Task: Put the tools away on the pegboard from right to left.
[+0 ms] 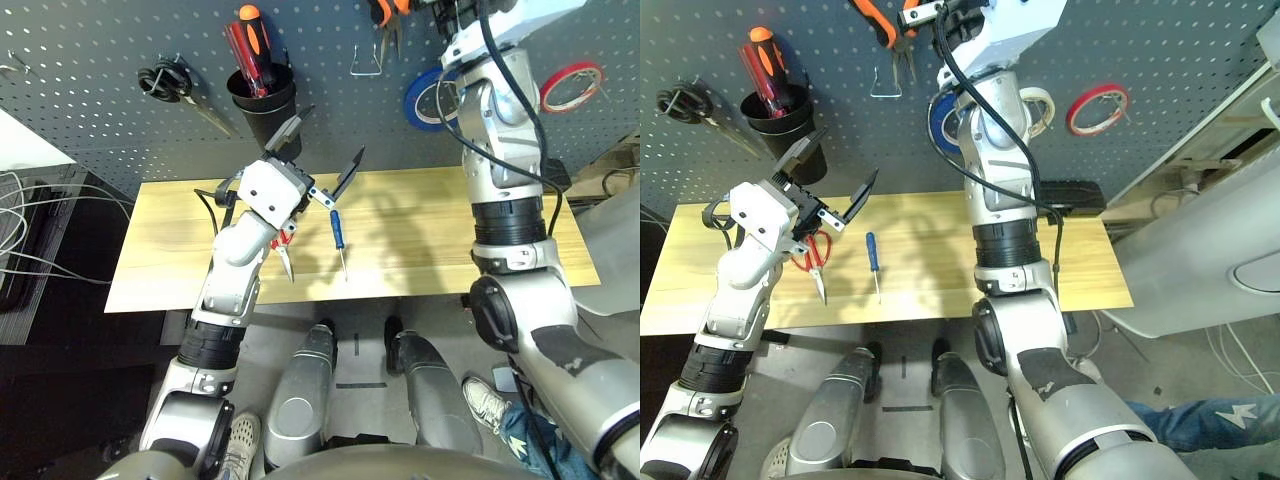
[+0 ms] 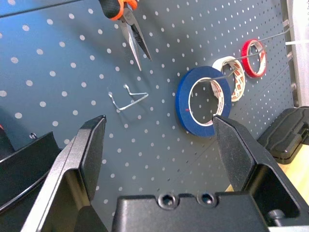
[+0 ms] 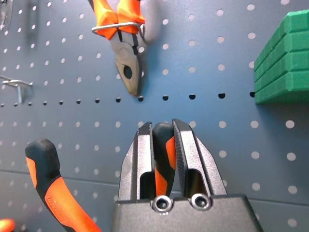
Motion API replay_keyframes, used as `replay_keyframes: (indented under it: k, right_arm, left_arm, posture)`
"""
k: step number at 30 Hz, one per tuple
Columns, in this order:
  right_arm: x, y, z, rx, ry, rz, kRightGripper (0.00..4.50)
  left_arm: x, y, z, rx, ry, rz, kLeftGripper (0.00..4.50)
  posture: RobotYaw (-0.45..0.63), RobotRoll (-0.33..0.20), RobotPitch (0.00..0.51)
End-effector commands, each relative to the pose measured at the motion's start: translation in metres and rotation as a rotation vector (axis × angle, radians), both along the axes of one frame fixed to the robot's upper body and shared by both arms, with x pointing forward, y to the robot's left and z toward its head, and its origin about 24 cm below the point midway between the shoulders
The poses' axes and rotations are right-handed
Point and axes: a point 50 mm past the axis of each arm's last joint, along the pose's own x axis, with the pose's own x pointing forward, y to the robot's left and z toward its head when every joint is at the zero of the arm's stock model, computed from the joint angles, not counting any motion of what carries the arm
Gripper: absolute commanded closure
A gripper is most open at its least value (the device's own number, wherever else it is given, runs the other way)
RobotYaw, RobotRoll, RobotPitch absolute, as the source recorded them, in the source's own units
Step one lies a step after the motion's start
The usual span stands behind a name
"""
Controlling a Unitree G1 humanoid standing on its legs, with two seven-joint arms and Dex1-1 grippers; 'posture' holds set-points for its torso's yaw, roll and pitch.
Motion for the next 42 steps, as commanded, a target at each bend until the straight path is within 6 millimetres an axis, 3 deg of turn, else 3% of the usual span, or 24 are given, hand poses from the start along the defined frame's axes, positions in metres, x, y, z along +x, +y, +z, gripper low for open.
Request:
replay_keyframes:
  k: [1,27,37,38,42]
  right_arm:
    - [-0.002,0.005,0.007,0.027,-0.053,0.003,4.09]
    - [0.016,0.036,-0.019,0.024,0.006,0.053,4.09]
    - [0.016,0.031,-0.026,0.024,0.013,0.039,4.09]
    - [0.014,0.029,-0.025,0.028,0.009,0.037,3.38]
    - [-0.002,0.020,-0.027,0.006,-0.025,0.039,2.13]
  left_arm:
    - [-0.003,-0.001,-0.003,0.015,0.020,-0.011,0.00]
    - [-0.013,-0.007,0.006,0.015,0.068,-0.046,0.00]
    - [-0.011,-0.008,0.005,0.019,0.076,-0.048,0.00]
    - [-0.010,-0.009,0.004,0.019,0.077,-0.050,0.00]
    - [-0.008,-0.010,0.003,0.018,0.081,-0.060,0.00]
  posture:
    - [0.19,0.000,0.314]
    - [0.27,0.000,0.417]
    - [0.24,0.000,0.407]
    - [0.24,0.000,0.405]
    - [0.22,0.000,0.395]
